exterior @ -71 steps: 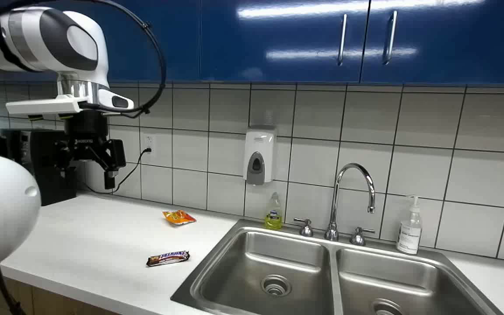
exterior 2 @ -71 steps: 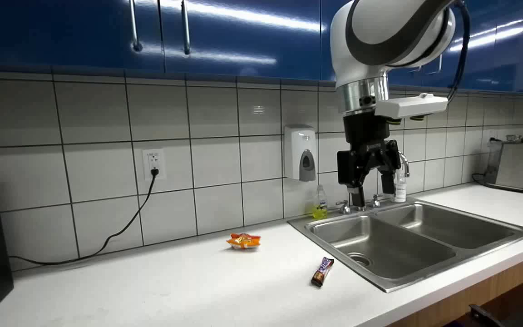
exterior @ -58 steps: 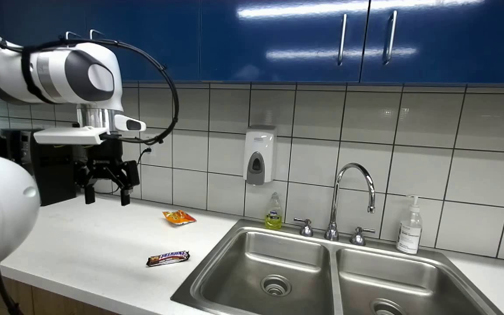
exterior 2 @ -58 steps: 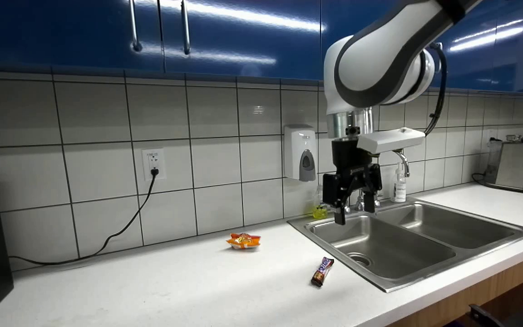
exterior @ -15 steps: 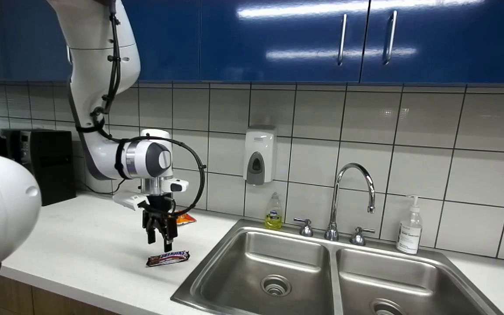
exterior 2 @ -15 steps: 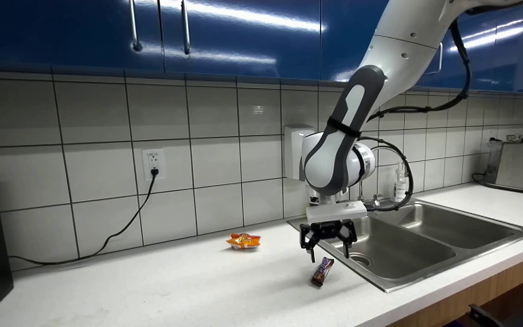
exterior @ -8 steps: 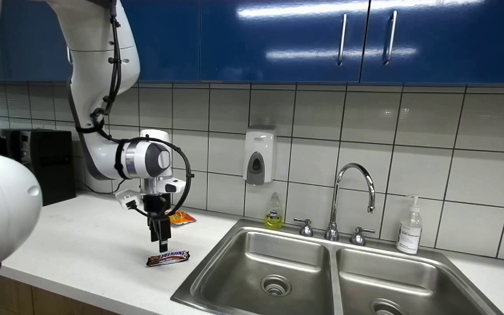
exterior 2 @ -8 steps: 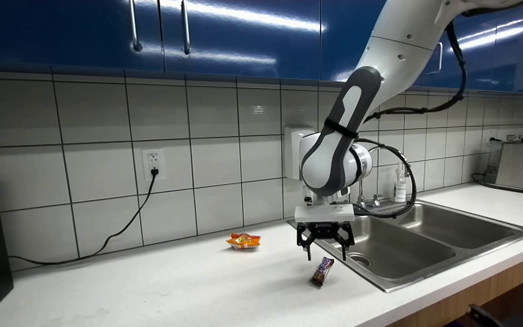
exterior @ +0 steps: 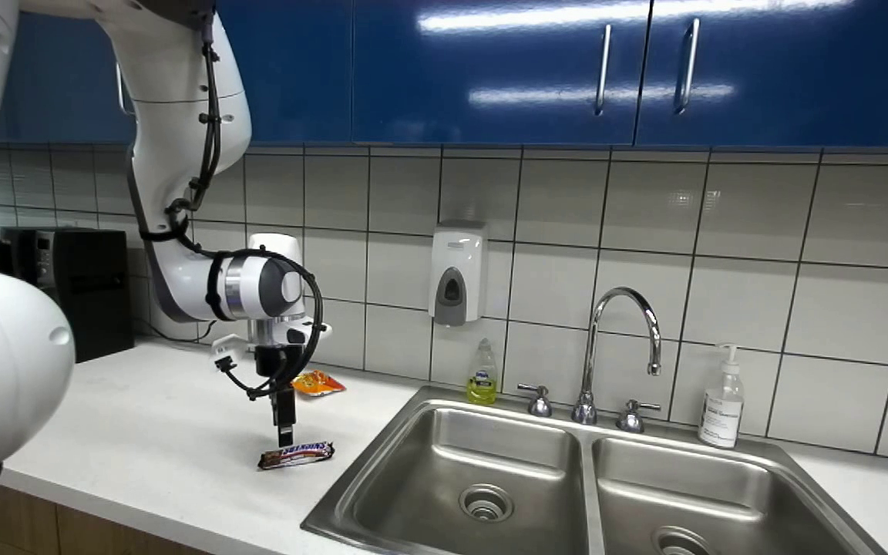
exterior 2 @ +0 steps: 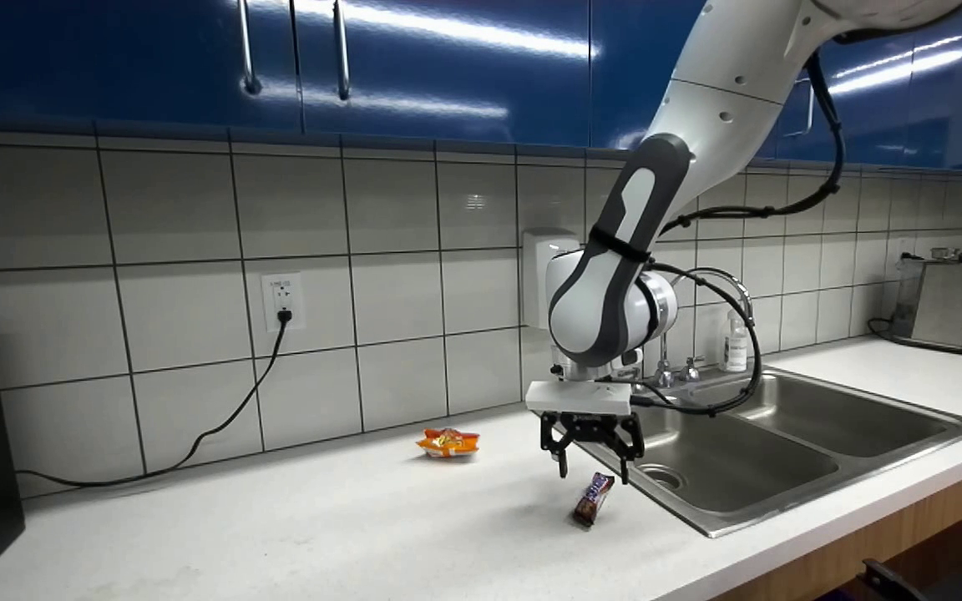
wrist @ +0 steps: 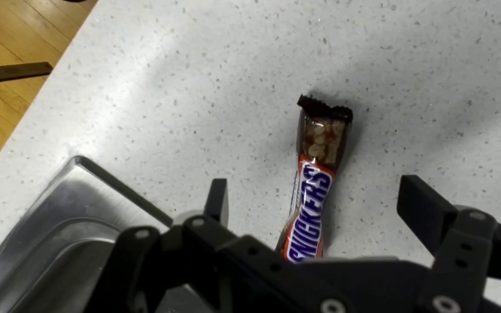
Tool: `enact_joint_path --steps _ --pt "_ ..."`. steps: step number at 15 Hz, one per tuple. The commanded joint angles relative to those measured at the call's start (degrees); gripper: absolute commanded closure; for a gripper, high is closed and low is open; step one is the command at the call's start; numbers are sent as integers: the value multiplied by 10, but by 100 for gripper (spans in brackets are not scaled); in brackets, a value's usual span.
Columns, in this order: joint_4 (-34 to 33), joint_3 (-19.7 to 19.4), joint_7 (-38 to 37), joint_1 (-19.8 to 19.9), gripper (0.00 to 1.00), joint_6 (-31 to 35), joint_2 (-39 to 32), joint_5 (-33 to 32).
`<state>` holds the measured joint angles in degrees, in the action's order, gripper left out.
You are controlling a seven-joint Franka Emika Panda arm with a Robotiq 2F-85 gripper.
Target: Put the snack bar in the sink
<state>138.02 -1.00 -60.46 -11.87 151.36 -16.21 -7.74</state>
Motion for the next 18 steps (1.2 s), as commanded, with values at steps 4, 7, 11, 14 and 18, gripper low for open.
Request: enact_joint_path --steps 4,7,11,14,18 --pt "-28 -23 -51 -13 0 24 -41 -3" --pt "-37 -36 -61 -20 0 33 -56 -7" --pt "-45 -48 -64 -24 0 41 -73 -2" --pt "-51 -55 -64 -28 0 43 -82 1" --pt "-57 -60 -62 -29 0 42 -91 4"
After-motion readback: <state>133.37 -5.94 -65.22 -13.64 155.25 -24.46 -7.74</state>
